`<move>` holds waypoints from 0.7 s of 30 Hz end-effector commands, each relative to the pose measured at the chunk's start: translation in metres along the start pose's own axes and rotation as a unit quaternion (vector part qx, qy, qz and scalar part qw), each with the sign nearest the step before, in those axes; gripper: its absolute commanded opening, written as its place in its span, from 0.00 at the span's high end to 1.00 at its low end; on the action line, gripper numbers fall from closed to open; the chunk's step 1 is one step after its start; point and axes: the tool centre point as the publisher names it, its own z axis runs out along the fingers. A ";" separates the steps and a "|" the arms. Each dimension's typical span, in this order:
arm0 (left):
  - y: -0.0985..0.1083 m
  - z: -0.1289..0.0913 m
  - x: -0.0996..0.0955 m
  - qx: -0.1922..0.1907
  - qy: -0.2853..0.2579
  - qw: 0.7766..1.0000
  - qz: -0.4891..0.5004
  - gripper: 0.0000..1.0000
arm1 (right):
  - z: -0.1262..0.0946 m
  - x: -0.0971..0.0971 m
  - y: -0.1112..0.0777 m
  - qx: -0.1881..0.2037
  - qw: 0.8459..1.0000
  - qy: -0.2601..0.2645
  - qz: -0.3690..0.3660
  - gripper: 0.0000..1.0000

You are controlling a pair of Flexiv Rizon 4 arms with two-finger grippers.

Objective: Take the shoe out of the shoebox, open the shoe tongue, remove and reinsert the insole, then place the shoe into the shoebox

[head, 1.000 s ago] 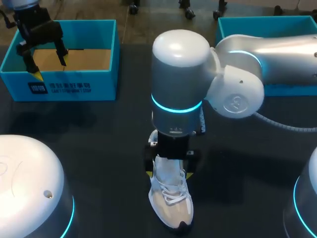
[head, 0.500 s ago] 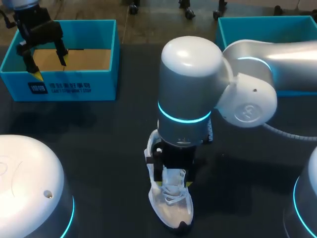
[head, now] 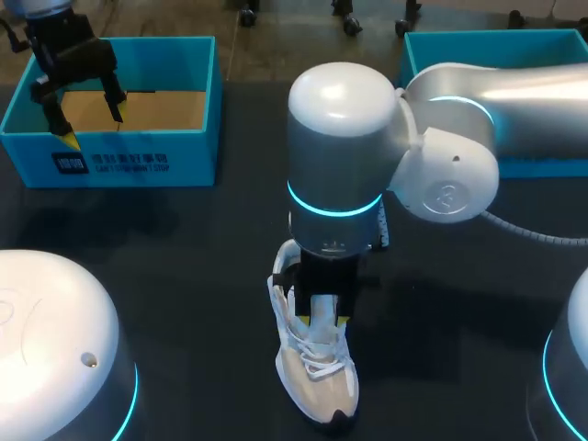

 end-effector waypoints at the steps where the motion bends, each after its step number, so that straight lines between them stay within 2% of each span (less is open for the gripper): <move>1: 0.000 0.000 0.000 -0.001 0.000 1.000 0.000 0.00 | 0.010 0.010 0.012 -0.007 1.000 -0.007 0.016 0.63; 4: 0.000 0.000 0.000 -0.001 0.000 1.000 0.000 0.00 | 0.015 0.012 0.023 -0.006 1.000 -0.003 0.020 0.65; 7: 0.000 0.000 0.000 -0.001 0.000 1.000 0.000 0.00 | 0.022 0.008 0.028 0.002 0.999 0.010 0.040 0.61; 11: 0.000 0.000 0.000 -0.001 0.000 1.000 0.000 0.00 | 0.013 0.006 0.013 -0.010 0.999 0.008 0.051 0.60; 15: 0.000 0.000 0.000 -0.001 0.000 1.000 0.000 0.00 | 0.004 0.011 -0.002 -0.013 0.998 -0.006 0.053 0.63; 21: 0.000 0.000 0.000 -0.001 0.000 1.000 0.000 0.00 | 0.019 0.015 -0.001 -0.002 0.999 0.016 0.043 0.63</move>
